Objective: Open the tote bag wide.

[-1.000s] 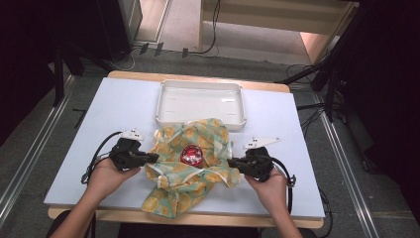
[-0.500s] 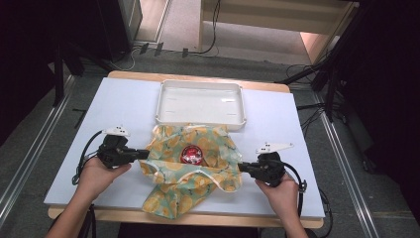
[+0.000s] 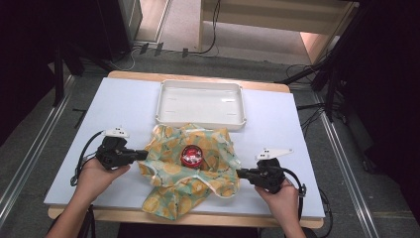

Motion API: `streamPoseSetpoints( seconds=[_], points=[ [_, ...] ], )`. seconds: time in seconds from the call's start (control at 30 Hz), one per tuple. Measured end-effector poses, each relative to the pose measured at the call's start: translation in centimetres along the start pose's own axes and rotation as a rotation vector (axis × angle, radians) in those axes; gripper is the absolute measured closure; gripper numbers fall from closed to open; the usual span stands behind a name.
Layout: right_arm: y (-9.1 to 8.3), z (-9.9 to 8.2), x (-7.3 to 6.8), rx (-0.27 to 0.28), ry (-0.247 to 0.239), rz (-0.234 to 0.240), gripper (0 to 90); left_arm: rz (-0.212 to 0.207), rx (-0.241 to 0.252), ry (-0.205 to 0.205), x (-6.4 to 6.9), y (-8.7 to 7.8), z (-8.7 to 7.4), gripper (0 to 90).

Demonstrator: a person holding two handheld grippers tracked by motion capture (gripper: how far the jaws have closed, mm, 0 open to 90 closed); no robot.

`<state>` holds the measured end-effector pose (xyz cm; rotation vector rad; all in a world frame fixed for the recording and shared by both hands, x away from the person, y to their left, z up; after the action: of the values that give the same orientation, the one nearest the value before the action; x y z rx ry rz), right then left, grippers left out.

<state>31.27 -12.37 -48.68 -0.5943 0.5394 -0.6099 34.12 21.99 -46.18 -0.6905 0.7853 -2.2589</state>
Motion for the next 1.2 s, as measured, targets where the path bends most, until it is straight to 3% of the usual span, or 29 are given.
streamPoseSetpoints(
  seconds=[0.3,0.47,0.7,0.83,0.9,1.07,1.2],
  points=[
    [0.4,-0.8,-0.8,-0.036,-0.034,0.009,87.8,-0.036,0.066,0.038,1.4,-1.1,1.5,69.7],
    [-0.6,0.1,-0.6,0.025,-0.053,-0.01,70.8,-0.043,0.08,0.063,2.3,-1.5,2.4,62.2],
    [-2.2,2.6,-1.3,0.1,-0.086,-0.025,72.9,-0.085,0.056,0.084,4.2,-0.1,3.7,73.8],
    [-2.6,4.6,-2.2,0.125,-0.095,-0.003,83.1,-0.104,0.049,0.105,5.2,1.0,4.4,81.4],
    [-2.2,5.5,-2.8,0.121,-0.094,0.032,89.5,-0.108,0.047,0.109,5.4,1.5,4.7,84.6],
    [0.2,7.1,-3.4,0.083,-0.113,0.061,90.0,-0.087,0.035,0.098,5.0,3.1,4.9,89.9],
    [1.7,8.3,-3.7,0.084,-0.106,0.089,90.0,-0.073,0.009,0.096,4.9,4.1,4.5,90.0]
  ],
)
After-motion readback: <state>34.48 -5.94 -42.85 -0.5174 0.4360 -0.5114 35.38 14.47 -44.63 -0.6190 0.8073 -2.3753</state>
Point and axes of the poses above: each handheld gripper's, and its own axes: y roughly forward along the jaws, z roughly out of its top, x roughly to its right, the point moved 8 cm from there along y, roughly forward along the jaws, and after that the axes turned 2 degrees about x, right-handed, at the moved point
